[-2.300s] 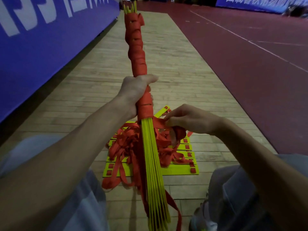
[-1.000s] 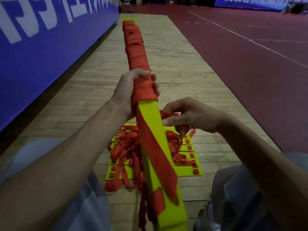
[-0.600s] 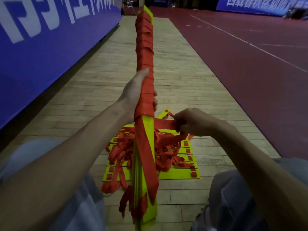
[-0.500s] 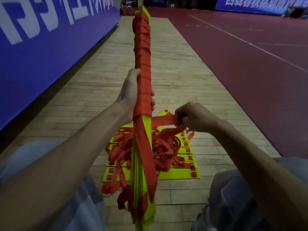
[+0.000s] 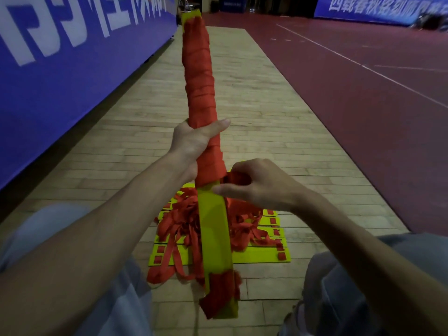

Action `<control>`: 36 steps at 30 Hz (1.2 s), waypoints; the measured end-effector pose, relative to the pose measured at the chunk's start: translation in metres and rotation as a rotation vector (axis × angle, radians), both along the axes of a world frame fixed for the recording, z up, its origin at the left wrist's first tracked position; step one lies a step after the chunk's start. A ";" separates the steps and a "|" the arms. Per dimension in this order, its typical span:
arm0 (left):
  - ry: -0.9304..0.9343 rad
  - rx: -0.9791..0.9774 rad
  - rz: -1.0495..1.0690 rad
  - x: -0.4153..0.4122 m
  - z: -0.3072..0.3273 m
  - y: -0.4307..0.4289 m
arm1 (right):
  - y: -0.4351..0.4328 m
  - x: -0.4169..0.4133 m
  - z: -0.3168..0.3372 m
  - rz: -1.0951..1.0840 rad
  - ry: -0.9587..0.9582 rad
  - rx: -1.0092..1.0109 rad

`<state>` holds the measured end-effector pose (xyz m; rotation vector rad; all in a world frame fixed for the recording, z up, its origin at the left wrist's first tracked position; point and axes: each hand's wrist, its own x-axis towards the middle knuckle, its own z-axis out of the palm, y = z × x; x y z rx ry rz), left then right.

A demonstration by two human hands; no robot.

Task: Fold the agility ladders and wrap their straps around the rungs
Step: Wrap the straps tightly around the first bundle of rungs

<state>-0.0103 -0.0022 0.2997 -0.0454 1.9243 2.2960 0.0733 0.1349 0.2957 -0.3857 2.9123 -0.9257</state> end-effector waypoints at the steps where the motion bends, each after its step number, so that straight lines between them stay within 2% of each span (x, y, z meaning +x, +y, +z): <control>1: -0.031 0.006 0.003 0.000 0.000 -0.001 | -0.005 0.002 -0.004 -0.005 0.045 0.066; 5: -0.045 0.081 0.050 -0.003 -0.011 -0.001 | -0.019 0.005 -0.016 -0.106 0.149 0.340; 10: -0.070 0.029 -0.025 0.000 -0.014 0.001 | -0.027 0.006 -0.022 -0.212 0.129 0.388; 12: -0.111 0.093 -0.113 0.003 -0.006 -0.001 | -0.027 0.005 -0.019 -0.262 0.061 0.302; 15: -0.135 0.280 -0.194 0.004 0.004 -0.004 | -0.019 -0.001 -0.012 -0.278 -0.076 -0.005; 20: -0.020 0.232 -0.214 0.010 0.012 -0.004 | -0.014 0.002 0.002 -0.139 -0.184 -0.367; 22: -0.050 0.307 -0.245 0.015 0.014 -0.001 | -0.018 0.007 0.004 -0.082 -0.250 -0.472; 25: -0.123 0.518 -0.293 0.017 0.012 0.003 | -0.024 0.006 0.001 -0.053 -0.292 -0.535; 27: -0.166 0.552 -0.312 0.015 0.010 0.003 | -0.026 0.007 0.000 -0.022 -0.310 -0.568; 32: -0.202 0.367 -0.264 0.013 0.010 0.000 | -0.020 0.004 -0.008 0.049 -0.307 -0.556; 36: -0.146 0.206 -0.289 0.012 0.018 -0.009 | -0.008 0.004 -0.006 0.080 -0.335 -0.490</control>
